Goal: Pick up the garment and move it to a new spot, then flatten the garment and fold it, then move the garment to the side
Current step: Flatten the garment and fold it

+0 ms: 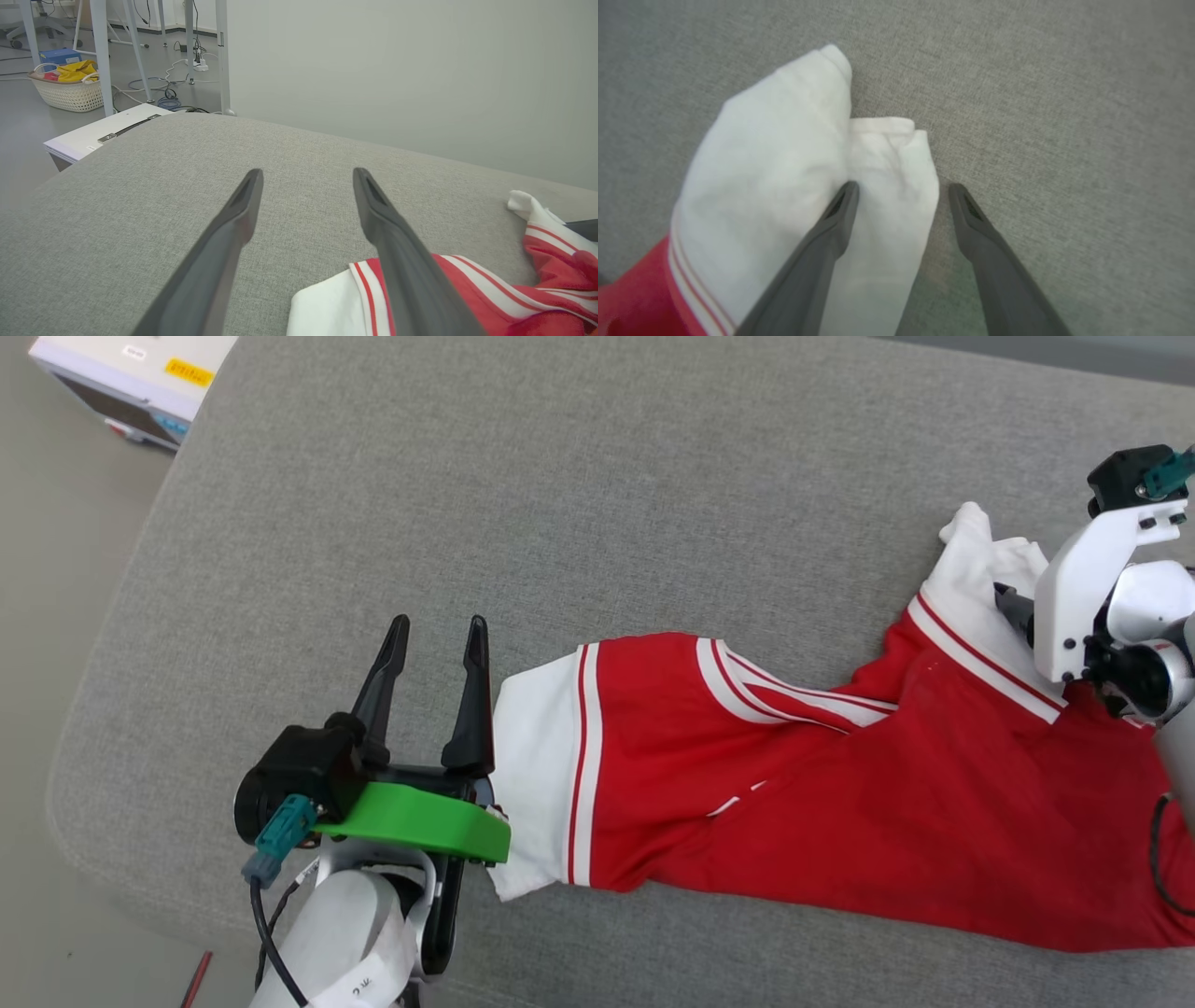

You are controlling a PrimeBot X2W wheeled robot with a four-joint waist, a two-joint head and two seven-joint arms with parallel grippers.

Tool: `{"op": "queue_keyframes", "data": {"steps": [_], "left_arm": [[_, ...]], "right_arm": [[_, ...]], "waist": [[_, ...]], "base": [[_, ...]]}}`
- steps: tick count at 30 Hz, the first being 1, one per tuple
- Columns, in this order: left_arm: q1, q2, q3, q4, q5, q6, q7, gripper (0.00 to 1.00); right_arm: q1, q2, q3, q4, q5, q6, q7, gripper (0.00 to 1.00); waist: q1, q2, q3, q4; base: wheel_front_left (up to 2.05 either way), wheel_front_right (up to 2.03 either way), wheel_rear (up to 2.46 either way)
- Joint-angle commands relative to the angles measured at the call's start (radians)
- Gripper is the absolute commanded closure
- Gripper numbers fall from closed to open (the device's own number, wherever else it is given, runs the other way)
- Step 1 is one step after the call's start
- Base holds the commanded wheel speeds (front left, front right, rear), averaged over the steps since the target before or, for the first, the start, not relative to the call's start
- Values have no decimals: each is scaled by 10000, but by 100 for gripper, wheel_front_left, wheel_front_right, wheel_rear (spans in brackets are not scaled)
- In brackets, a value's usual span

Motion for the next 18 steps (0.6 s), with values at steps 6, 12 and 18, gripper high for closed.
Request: {"op": "queue_keyframes", "data": {"steps": [6,12,18], "left_arm": [[-139,-364,377,339,366,-380,-56,0],[-66,-537,632,564,566,-597,-56,0],[20,-613,794,842,664,-782,-56,0]], "right_arm": [[205,-122,1417,919,1081,-7,1967,21],[187,-269,1971,810,1743,-7,2460,100],[-206,-678,1483,667,2113,-7,1591,100]], "waist": [[-1,0,371,334],[-1,0,294,286],[-1,0,-76,104]], "base": [[0,0,0],[0,0,0],[0,0,0]]}}
